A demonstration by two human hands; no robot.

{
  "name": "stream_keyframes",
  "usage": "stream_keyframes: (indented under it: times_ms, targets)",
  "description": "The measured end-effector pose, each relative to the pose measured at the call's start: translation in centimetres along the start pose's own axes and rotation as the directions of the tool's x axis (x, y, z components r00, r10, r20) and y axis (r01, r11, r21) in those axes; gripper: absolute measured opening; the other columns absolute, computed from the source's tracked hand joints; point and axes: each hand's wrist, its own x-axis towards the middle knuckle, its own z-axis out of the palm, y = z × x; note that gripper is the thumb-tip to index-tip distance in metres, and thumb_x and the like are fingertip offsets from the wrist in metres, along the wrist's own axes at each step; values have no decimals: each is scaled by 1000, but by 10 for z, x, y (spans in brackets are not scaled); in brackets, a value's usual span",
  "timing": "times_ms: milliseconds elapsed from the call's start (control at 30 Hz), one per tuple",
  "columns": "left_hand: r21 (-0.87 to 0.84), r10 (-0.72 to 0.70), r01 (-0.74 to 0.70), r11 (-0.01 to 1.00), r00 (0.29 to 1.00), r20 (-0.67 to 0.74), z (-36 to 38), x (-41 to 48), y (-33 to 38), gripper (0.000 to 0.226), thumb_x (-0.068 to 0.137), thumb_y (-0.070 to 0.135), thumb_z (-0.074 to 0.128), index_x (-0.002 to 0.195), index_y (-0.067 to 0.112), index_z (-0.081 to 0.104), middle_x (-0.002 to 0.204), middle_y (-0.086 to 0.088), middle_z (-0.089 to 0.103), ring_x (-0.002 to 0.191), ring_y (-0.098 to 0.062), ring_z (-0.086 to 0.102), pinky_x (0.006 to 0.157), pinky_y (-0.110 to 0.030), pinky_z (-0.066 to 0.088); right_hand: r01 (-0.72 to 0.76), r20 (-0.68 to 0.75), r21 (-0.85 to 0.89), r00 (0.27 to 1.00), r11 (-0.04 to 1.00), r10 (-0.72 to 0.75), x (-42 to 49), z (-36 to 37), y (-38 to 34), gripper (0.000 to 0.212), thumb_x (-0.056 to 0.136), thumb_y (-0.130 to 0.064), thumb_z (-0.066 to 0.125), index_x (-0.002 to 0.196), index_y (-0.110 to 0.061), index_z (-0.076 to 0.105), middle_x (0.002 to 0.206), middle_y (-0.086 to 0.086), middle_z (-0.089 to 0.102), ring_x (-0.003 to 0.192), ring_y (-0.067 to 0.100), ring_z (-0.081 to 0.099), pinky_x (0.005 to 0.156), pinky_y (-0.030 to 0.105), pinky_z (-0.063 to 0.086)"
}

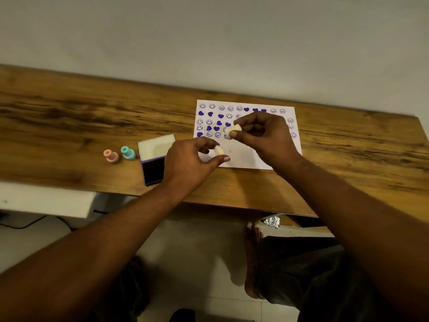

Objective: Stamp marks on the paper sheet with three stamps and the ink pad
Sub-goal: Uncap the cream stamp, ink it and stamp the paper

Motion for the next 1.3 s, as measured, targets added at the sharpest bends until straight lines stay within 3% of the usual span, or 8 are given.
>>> stream_keyframes:
  times_ms: [200, 433, 767, 900, 1033, 1167, 1300]
  targets:
    - [-103, -79, 74, 992, 996, -44, -9, 3, 0, 44, 73, 66, 84, 105, 36, 80, 91, 24, 73, 84, 7, 70, 71, -24, 59, 28, 46, -30, 999, 999, -26, 1, 22, -1, 27, 82, -17, 89, 106, -10, 78, 94, -7, 81, 91, 12, 79, 77, 24, 62]
    - [-124, -98, 92, 988, 994, -45, -17, 4, -2, 53, 73, 66, 84, 113, 30, 81, 104, 13, 79, 87, 2, 72, 75, -35, 63, 30, 68, -28, 997, 999, -28, 0, 27, 0, 27, 81, -22, 90, 103, -13, 78, 92, -4, 81, 89, 14, 79, 76, 26, 63]
    - [-125, -116, 111, 986, 993, -33, -20, 4, -2, 50, 74, 57, 87, 114, 27, 80, 104, 10, 80, 86, -1, 72, 77, -35, 63, 46, 134, 0, 990, 999, -45, 2, 30, 4, 24, 83, -16, 88, 103, -8, 78, 95, 1, 82, 89, 17, 79, 76, 26, 60]
    - [-119, -100, 97, 988, 995, -19, -20, 4, -4, 45, 75, 52, 89, 112, 27, 81, 102, 9, 80, 85, -3, 73, 76, -35, 62, 27, 167, -20, 986, 999, -23, 5, 29, 3, 24, 83, -20, 89, 102, -12, 78, 95, 0, 82, 87, 16, 79, 74, 26, 59]
    - [-75, -65, 63, 995, 998, -23, -19, 2, -8, 47, 75, 51, 89, 113, 24, 81, 103, 6, 81, 83, -2, 71, 72, -25, 57, -14, 208, -27, 978, 1000, 19, 5, 30, 4, 18, 83, -23, 88, 98, -19, 79, 91, 1, 81, 82, 17, 78, 72, 29, 60]
    - [-38, -74, 72, 997, 996, -52, -21, -1, -13, 47, 75, 51, 89, 112, 24, 81, 99, 9, 80, 78, 1, 69, 69, -19, 53, -51, 200, 4, 979, 999, 49, 4, 41, 5, 26, 82, -24, 89, 102, -12, 78, 91, 6, 81, 82, 22, 78, 74, 34, 62]
    - [-11, -99, 98, 995, 988, -121, -27, -3, -15, 43, 73, 54, 90, 104, 28, 80, 90, 16, 76, 75, 3, 65, 64, -16, 48, -53, 197, 37, 979, 998, 45, 5, 54, 0, 28, 83, -20, 89, 107, -12, 77, 91, 2, 82, 86, 15, 79, 75, 27, 60]
